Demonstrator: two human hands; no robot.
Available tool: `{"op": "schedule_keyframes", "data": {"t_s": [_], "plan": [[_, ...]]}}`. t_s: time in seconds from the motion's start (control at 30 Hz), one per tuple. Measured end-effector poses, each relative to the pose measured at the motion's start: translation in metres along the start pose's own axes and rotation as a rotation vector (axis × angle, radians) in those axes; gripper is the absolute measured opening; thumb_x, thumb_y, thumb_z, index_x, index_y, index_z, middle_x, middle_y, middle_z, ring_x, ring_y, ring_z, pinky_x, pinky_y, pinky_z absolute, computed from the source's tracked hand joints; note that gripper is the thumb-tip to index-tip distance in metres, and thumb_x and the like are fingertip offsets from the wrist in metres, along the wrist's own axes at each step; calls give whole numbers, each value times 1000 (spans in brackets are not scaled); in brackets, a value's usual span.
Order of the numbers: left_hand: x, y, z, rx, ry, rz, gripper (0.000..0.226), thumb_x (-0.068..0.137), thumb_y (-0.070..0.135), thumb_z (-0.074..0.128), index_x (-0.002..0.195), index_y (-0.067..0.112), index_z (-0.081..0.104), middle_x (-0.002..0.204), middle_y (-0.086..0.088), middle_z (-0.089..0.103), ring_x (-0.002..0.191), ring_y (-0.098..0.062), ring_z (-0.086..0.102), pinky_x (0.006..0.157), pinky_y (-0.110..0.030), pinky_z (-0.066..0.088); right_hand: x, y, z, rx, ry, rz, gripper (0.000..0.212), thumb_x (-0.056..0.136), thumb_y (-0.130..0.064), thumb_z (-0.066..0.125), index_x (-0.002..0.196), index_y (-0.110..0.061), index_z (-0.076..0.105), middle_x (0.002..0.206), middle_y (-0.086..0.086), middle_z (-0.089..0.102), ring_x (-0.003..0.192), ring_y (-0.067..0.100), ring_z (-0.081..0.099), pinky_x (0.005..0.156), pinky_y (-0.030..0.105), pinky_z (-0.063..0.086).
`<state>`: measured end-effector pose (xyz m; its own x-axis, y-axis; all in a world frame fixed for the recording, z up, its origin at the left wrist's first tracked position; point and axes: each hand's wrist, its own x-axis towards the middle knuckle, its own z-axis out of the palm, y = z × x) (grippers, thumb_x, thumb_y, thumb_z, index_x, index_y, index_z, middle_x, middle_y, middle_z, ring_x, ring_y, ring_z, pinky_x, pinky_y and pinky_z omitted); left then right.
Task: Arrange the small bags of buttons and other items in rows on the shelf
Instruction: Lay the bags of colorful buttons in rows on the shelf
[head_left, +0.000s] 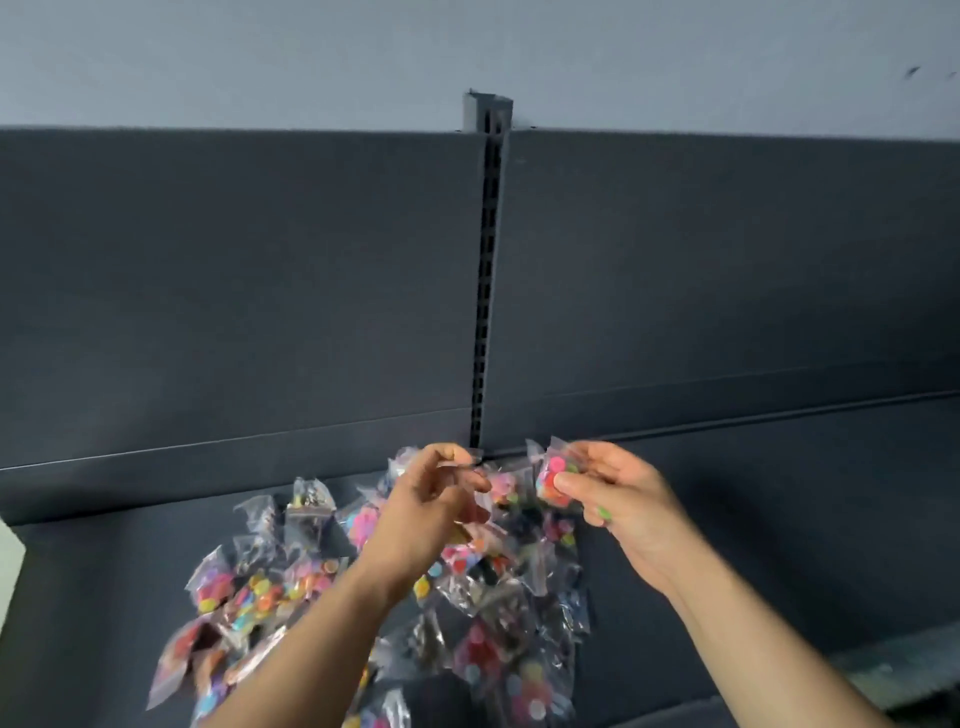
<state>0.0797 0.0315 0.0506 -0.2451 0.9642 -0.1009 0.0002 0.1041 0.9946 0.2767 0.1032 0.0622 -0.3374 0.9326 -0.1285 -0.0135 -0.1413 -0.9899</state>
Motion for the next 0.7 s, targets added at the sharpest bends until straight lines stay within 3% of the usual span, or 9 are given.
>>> {"op": "schedule_keyframes", "data": {"t_s": [0.13,0.23,0.3,0.4,0.5,0.6,0.7], "plan": [[1,8,71,-37,-143,4,6,86,8,66,86,2,68,59,2,62,46,-5,49,43,-15,35,-2,-2,-52,27,-17,12,16,75,-9,76,87,-6,66,80,12,69,56,14,44,51,23,31],[7,10,122,-62,-164,16,25,75,12,77,88,-6,67,70,-8,69,47,-3,50,48,-12,36,0,-6,-92,38,-31,55,14,74,-13,78,79,-10,65,69,8,58,49,11,35,50,24,30],[11,13,149,-60,-142,6,21,75,16,77,83,-2,70,66,-4,70,48,-7,47,50,-15,34,4,-8,-118,2,-53,66,14,75,-16,78,78,-9,65,62,5,53,48,12,35,51,25,30],[19,10,181,-13,-77,-28,18,79,28,72,77,11,74,50,5,52,40,-8,28,40,-18,24,15,-9,-157,-68,-45,54,11,77,-21,76,74,-12,69,62,6,51,50,13,36,53,26,33],[25,7,209,50,-10,-29,17,88,26,65,81,14,75,48,6,47,45,-12,30,44,-23,26,28,-11,-187,-88,-49,54,9,80,-20,74,77,-12,71,65,9,51,51,13,36,53,26,34],[27,9,234,-10,25,-38,17,93,17,58,91,14,75,48,11,54,45,-10,32,44,-24,28,38,-14,-207,-122,-87,44,8,82,-18,72,82,-9,70,56,-1,52,50,14,35,54,25,34],[28,12,251,-1,24,-17,19,88,29,64,85,13,74,68,6,72,45,-12,30,44,-25,26,44,-17,-219,-150,-143,38,6,81,-14,73,83,-10,68,64,-1,61,49,12,36,53,23,35]]}}
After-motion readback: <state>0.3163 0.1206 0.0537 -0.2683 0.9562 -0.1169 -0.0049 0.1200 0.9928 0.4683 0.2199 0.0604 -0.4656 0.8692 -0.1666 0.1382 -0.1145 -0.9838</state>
